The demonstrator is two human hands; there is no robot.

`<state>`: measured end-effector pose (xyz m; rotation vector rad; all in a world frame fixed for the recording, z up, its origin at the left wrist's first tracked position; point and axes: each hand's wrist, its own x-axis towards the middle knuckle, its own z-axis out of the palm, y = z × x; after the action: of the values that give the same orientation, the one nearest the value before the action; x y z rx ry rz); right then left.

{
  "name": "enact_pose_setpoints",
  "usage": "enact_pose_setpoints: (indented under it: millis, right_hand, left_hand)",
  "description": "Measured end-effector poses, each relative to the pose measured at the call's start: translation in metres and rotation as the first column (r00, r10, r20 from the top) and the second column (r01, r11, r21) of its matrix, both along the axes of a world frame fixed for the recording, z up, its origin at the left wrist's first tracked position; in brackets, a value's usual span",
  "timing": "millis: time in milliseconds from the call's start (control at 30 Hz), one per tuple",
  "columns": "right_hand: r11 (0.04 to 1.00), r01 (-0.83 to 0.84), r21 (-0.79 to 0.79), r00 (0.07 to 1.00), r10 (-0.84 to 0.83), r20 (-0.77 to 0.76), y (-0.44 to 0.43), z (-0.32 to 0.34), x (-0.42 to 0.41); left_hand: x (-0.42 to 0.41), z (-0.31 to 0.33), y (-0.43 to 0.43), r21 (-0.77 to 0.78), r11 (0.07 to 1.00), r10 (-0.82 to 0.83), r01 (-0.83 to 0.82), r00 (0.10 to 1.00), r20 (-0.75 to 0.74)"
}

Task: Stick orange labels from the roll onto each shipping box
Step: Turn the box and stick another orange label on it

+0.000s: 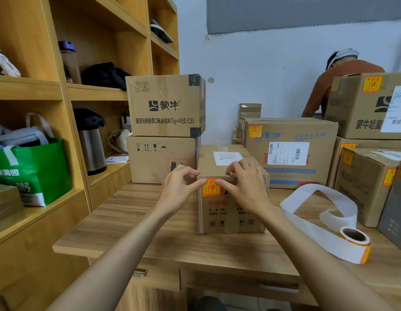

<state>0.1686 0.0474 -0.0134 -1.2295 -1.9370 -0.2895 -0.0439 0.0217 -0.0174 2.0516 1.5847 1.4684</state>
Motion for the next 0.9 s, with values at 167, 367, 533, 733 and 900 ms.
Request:
enact_pose_setpoints:
  millis: [167,367,533,733,900]
  right_hand:
    - [1.000,-0.023,0.007,1.000,0.023,0.002,0.000,-0.004,0.003]
    - [0.997,0.008,0.070,0.992,-0.017,0.122,0.003,-0.012,0.005]
    - [0.994,0.020,0.110,0.989,-0.036,0.143,0.002,-0.017,0.004]
    - [0.983,0.073,0.169,0.981,-0.101,0.167,0.000,-0.019,-0.002]
    - [0.994,-0.004,0.112,0.980,-0.018,0.197,0.003,-0.017,0.010]
  left_hand:
    - [-0.002,-0.002,0.000,0.011,0.999,-0.034,0.034,0.999,-0.033]
    - [-0.002,-0.012,-0.001,0.016,0.998,-0.064,0.066,0.990,-0.125]
    - [0.000,-0.016,-0.001,0.020,0.999,-0.029,0.034,0.981,-0.194]
    - [0.008,-0.020,-0.001,0.054,0.997,0.068,-0.056,0.964,-0.258]
    - [-0.002,-0.020,-0.001,0.023,1.000,0.011,-0.004,0.955,-0.296]
